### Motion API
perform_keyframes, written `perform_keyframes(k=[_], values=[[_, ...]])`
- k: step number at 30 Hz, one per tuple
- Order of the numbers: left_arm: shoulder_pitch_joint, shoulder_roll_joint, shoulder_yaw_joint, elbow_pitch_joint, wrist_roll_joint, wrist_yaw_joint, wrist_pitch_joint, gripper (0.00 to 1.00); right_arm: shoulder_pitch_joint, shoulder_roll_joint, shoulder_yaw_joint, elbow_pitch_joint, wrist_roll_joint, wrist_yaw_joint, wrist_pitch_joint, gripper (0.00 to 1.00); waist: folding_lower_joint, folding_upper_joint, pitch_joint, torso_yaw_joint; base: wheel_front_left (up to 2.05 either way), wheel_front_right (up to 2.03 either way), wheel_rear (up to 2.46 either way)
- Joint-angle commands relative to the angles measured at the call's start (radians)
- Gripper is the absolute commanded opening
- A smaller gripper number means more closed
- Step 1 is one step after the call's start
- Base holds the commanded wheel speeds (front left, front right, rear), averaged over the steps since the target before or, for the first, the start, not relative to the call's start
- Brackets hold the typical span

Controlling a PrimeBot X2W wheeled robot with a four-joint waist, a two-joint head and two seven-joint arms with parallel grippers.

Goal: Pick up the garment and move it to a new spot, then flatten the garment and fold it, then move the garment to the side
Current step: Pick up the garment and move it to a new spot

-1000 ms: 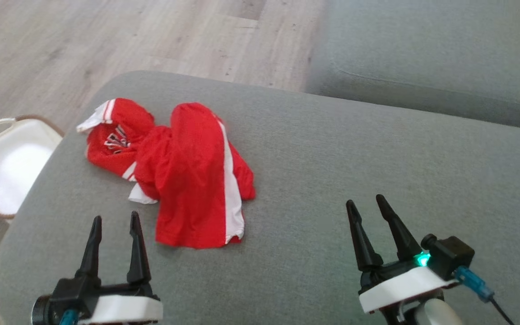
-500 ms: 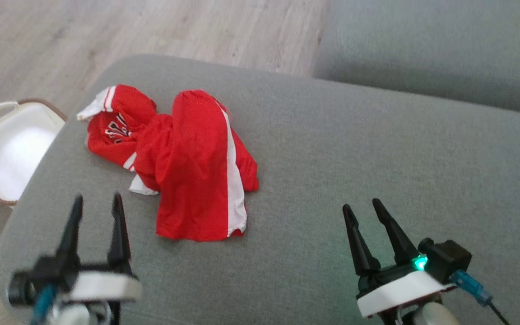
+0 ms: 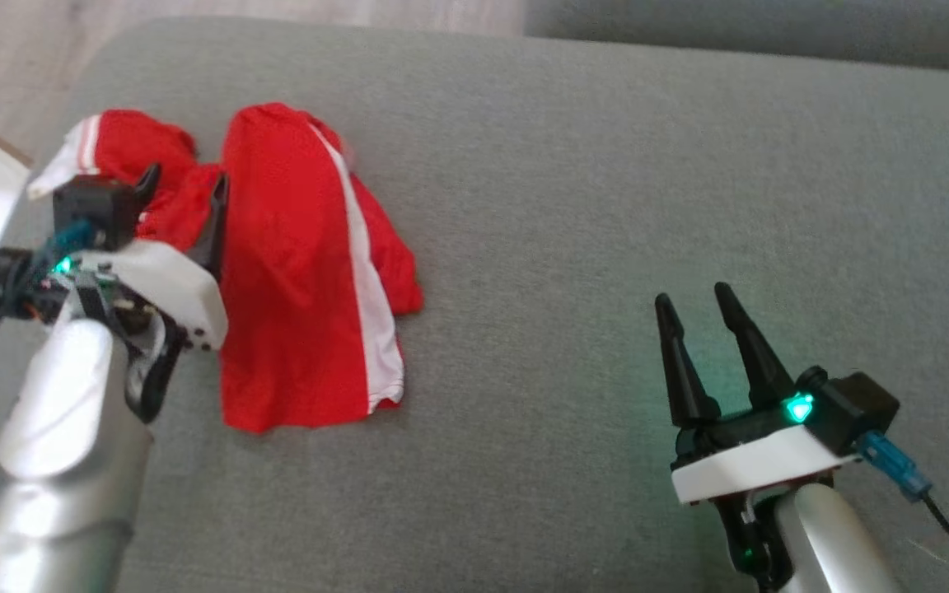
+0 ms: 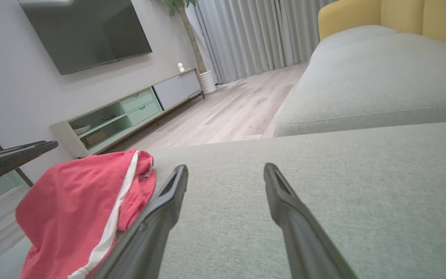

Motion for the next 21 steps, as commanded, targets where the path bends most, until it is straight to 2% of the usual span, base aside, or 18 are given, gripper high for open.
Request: perform_keyframes(k=[1,9,13,14,15,21], values=[[-0.055,0.057,0.024,-0.012,-0.005,0.003,0.014,1.00,-0.036,-0.004,0.019,-0.036,-0.007,-0.001,-0.011,1.00,-0.0003,0.0000,0.031,-0.032,0.00,0.00,0.00],[-0.151,0.108,-0.079,0.139,-0.150,0.002,0.123,1.00,-0.059,-0.004,0.020,-0.042,-0.007,-0.001,-0.011,1.00,-0.0003,0.0000,0.071,-0.078,0.00,0.00,0.00],[-0.155,0.114,-0.125,0.189,-0.224,0.002,0.156,1.00,-0.063,-0.004,0.021,-0.042,-0.006,-0.001,-0.011,1.00,-0.0003,0.0000,0.074,-0.089,0.00,0.00,0.00],[-0.155,0.114,-0.138,0.195,-0.242,0.002,0.162,0.42,-0.063,-0.004,0.021,-0.042,-0.006,-0.001,-0.011,1.00,-0.0003,0.0000,0.074,-0.091,0.00,0.00,0.00],[-0.155,0.114,-0.151,0.198,-0.260,0.002,0.165,0.00,-0.063,-0.004,0.021,-0.042,-0.007,-0.001,-0.011,1.00,-0.0003,0.0000,0.073,-0.092,0.00,0.00,0.00],[-0.177,0.138,-0.171,0.192,-0.319,0.002,0.069,0.00,-0.061,-0.004,0.021,-0.040,-0.010,-0.001,-0.011,1.00,-0.0003,0.0000,0.057,-0.101,0.00,0.00,0.00]])
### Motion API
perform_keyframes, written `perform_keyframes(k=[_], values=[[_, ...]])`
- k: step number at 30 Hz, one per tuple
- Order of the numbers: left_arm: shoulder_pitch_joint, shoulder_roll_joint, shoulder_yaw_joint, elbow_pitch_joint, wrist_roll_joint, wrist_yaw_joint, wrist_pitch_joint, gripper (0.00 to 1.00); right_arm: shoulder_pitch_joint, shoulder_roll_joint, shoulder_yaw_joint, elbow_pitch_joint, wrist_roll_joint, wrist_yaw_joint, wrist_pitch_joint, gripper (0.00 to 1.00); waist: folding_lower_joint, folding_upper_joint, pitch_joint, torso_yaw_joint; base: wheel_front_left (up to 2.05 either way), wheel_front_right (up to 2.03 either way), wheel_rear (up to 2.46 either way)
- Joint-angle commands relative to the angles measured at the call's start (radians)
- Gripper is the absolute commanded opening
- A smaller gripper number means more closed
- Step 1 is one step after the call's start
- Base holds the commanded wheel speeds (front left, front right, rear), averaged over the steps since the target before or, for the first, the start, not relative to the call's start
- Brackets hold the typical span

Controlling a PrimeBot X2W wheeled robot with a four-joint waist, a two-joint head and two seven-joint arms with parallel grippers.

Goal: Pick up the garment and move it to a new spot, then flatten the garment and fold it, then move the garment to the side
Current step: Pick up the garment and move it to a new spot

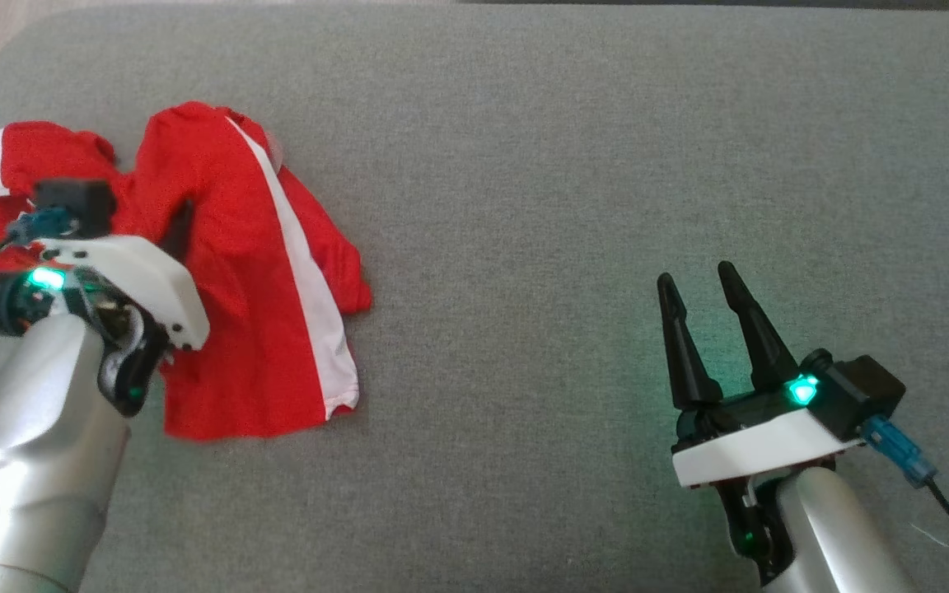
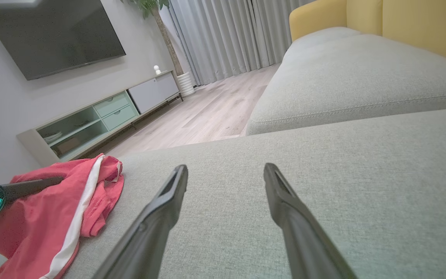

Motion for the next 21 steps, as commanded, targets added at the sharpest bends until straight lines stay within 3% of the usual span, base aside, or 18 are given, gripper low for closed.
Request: perform_keyframes(k=[1,12,21], values=[[-0.069,0.054,0.040,-0.035,-0.008,0.002,-0.034,0.00,-0.026,-0.003,0.023,-0.032,-0.009,-0.001,-0.011,1.00,0.0000,0.0000,-0.007,-0.002,0.00,0.00,0.00],[-0.092,0.027,0.077,-0.180,-0.049,0.015,-0.291,0.00,-0.004,-0.003,0.015,-0.025,0.007,-0.001,-0.011,1.00,0.0000,0.0000,-0.084,0.002,0.00,0.00,0.00],[-0.043,0.000,0.061,-0.355,-0.057,0.048,-0.280,0.00,0.010,-0.003,0.024,-0.021,0.020,-0.001,-0.011,1.00,0.0000,0.0000,-0.126,-0.009,0.00,0.00,0.00]])
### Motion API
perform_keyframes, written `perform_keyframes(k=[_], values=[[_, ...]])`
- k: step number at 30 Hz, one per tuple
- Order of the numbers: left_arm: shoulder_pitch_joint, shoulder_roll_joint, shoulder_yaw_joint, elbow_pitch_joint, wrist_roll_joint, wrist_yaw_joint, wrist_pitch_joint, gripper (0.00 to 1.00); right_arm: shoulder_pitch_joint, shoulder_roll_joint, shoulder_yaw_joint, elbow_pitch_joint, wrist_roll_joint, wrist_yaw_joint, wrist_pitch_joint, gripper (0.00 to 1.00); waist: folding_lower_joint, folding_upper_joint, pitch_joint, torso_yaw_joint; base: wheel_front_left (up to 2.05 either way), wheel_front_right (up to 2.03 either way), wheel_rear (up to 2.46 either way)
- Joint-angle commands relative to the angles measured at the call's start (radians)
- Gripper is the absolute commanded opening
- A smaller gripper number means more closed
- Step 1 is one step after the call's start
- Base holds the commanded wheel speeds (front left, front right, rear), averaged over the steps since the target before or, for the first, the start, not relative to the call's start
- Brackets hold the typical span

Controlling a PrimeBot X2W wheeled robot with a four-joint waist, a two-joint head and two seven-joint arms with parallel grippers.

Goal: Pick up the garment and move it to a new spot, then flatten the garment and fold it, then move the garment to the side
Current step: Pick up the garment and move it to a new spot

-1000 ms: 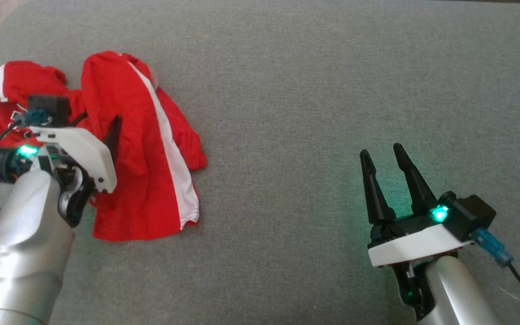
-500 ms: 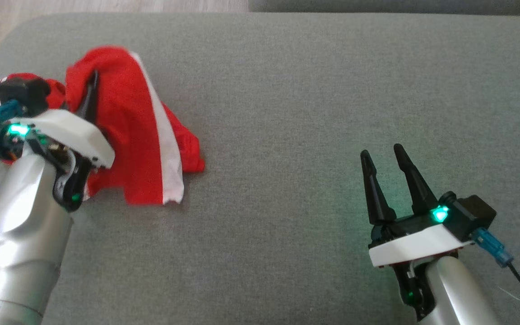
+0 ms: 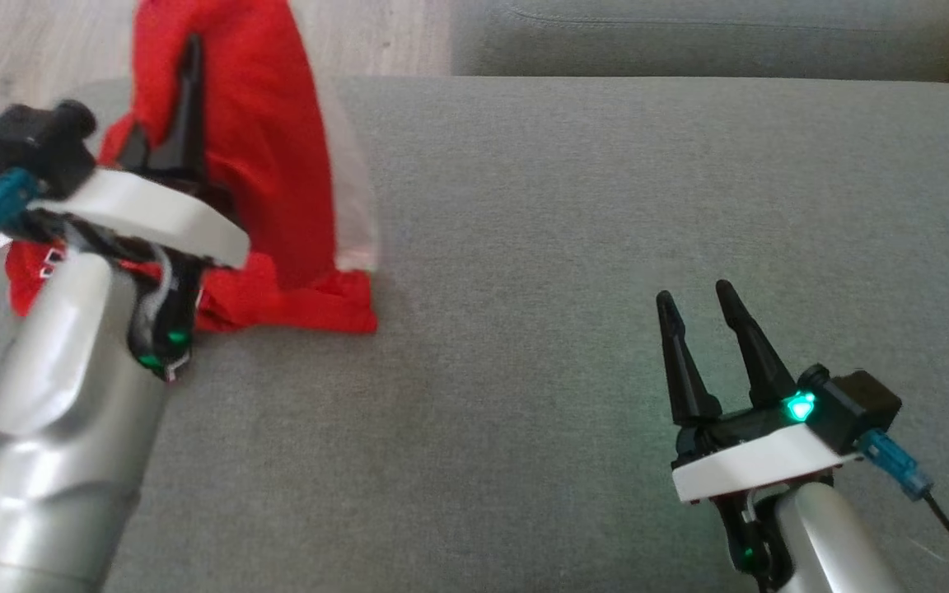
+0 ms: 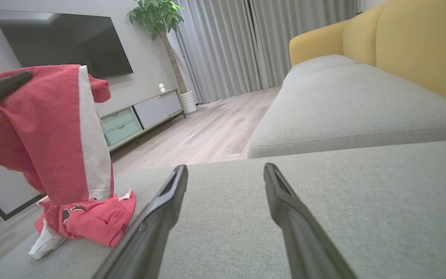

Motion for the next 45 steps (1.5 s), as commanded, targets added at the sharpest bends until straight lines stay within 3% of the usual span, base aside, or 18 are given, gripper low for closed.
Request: perform_keyframes(k=[1,10,19,21,27,35,45], values=[[-0.025,0.026,0.026,-0.049,-0.004,0.008,0.007,0.00,-0.013,-0.003,0.025,-0.031,0.009,-0.001,-0.011,1.00,0.0002,0.0000,-0.004,-0.010,0.00,0.00,0.00],[0.014,-0.027,-0.059,-0.206,0.012,0.036,0.085,0.00,-0.044,-0.003,0.014,-0.056,0.022,-0.001,-0.011,1.00,0.0002,0.0000,0.026,-0.132,0.00,0.00,0.00],[-0.058,-0.111,-0.126,-0.192,0.036,0.050,0.105,0.00,-0.091,-0.003,0.008,-0.118,0.060,-0.001,-0.011,1.00,0.0002,0.0000,0.110,-0.349,0.00,0.00,0.00],[-0.084,-0.116,-0.124,-0.155,0.051,0.061,0.092,1.00,-0.096,-0.003,0.008,-0.125,0.065,-0.001,-0.011,1.00,0.0002,0.0000,0.123,-0.377,0.00,0.00,0.00],[-0.128,-0.118,-0.096,-0.034,0.072,0.075,-0.002,1.00,-0.094,-0.003,-0.010,-0.136,0.062,-0.001,-0.011,1.00,0.0002,0.0000,0.131,-0.385,0.00,0.00,0.00],[-0.069,-0.087,-0.067,0.029,0.060,0.053,-0.124,1.00,-0.077,-0.003,-0.041,-0.122,0.008,-0.001,-0.011,1.00,0.0002,0.0000,0.085,-0.270,0.00,0.00,0.00],[0.135,-0.037,-0.043,-0.043,0.078,0.064,-0.203,1.00,-0.040,-0.003,-0.080,-0.087,-0.054,-0.001,-0.011,1.00,0.0002,0.0000,-0.002,-0.132,0.00,0.00,0.00]])
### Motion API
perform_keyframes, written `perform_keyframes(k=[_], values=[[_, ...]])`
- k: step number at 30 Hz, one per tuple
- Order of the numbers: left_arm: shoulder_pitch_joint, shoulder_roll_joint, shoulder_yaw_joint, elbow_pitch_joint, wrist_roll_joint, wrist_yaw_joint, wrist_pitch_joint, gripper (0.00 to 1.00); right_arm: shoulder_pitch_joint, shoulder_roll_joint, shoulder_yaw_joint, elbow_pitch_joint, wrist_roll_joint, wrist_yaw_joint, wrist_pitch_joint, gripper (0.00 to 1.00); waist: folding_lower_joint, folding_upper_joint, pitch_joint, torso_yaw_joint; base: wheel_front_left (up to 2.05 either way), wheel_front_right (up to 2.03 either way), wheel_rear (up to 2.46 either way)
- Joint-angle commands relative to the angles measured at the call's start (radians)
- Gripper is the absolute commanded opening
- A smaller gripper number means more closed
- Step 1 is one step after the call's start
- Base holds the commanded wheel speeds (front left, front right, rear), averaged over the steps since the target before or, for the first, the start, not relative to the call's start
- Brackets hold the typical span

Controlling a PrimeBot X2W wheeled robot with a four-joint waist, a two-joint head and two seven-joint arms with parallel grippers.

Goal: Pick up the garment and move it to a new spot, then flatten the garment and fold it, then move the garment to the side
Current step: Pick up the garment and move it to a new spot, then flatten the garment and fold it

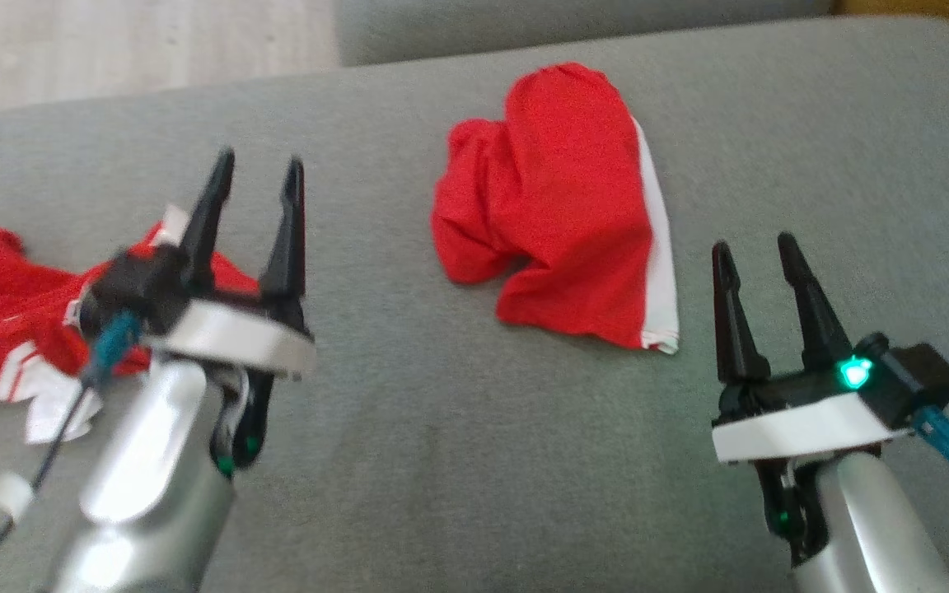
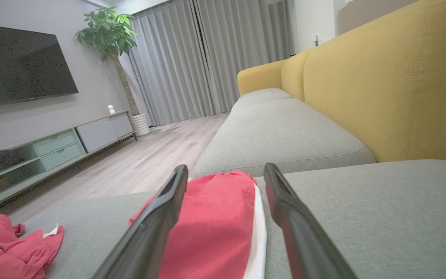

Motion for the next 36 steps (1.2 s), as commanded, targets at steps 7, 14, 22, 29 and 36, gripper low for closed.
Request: perform_keyframes(k=[7,14,22,29,36], values=[[0.180,0.011,0.086,-0.152,0.045,0.043,-0.021,1.00,0.051,-0.003,0.009,-0.004,-0.021,-0.001,-0.011,1.00,0.0000,0.0000,-0.098,0.105,0.00,0.00,0.00],[0.349,-0.041,0.146,-0.234,0.158,0.063,-0.021,1.00,0.086,-0.003,0.014,0.004,-0.019,-0.001,-0.011,1.00,0.0000,0.0000,-0.131,0.114,0.00,0.00,0.00],[0.432,-0.110,0.223,-0.257,0.223,0.031,-0.021,1.00,0.098,-0.003,0.034,0.009,-0.014,-0.001,-0.011,1.00,0.0000,0.0000,-0.137,0.102,0.00,0.00,0.00],[0.414,-0.147,0.259,-0.250,0.256,-0.009,-0.021,1.00,0.076,-0.003,0.061,0.024,-0.058,-0.001,-0.011,1.00,0.0000,0.0000,-0.105,0.121,0.00,0.00,0.00],[0.371,-0.173,0.267,-0.224,0.274,-0.043,-0.021,1.00,-0.043,-0.003,0.121,0.147,-0.184,-0.001,0.025,1.00,0.0000,0.0000,-0.052,0.172,0.00,0.00,0.00]])
